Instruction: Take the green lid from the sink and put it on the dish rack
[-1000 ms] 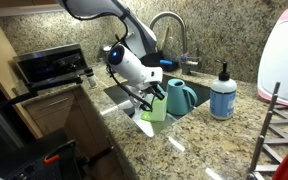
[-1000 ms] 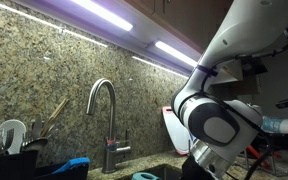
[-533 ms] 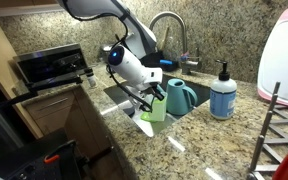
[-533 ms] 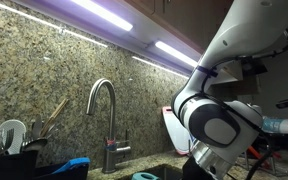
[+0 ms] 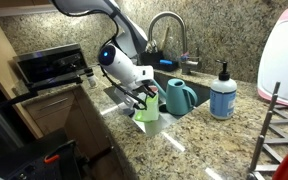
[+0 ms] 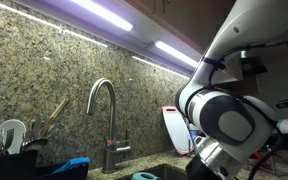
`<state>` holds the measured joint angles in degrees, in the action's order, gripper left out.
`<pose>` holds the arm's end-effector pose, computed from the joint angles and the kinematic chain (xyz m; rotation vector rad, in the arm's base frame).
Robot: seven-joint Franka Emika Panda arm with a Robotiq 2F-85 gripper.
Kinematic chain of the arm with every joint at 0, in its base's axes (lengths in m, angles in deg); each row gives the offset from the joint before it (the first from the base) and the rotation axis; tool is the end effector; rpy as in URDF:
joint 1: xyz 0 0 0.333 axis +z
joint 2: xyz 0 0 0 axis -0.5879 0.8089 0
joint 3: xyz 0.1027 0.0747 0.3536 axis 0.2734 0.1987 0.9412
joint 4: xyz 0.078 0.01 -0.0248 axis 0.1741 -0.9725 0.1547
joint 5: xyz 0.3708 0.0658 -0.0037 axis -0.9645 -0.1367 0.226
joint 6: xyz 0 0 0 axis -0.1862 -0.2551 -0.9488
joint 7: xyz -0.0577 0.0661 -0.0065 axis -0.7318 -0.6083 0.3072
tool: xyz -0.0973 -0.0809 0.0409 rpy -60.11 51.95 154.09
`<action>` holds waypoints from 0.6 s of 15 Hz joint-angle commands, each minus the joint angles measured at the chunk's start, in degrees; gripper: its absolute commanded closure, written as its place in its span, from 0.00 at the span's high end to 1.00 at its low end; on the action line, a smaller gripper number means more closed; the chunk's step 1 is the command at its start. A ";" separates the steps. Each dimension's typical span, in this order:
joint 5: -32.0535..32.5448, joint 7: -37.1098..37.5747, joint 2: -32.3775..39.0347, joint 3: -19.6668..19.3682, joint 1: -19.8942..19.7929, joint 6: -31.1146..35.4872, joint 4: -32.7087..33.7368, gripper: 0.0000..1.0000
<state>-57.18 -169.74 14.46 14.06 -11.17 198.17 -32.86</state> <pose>0.5494 0.0787 0.1684 -2.7722 0.1584 -0.8986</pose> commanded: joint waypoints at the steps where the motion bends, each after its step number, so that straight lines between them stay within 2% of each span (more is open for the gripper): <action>1: -2.45 -5.31 -7.19 -2.05 2.86 -3.49 -6.80 0.02; 9: -2.48 -8.27 -15.14 -2.79 4.21 -5.06 -12.53 0.02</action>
<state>-58.42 -174.99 4.81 12.40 -7.78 195.60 -40.84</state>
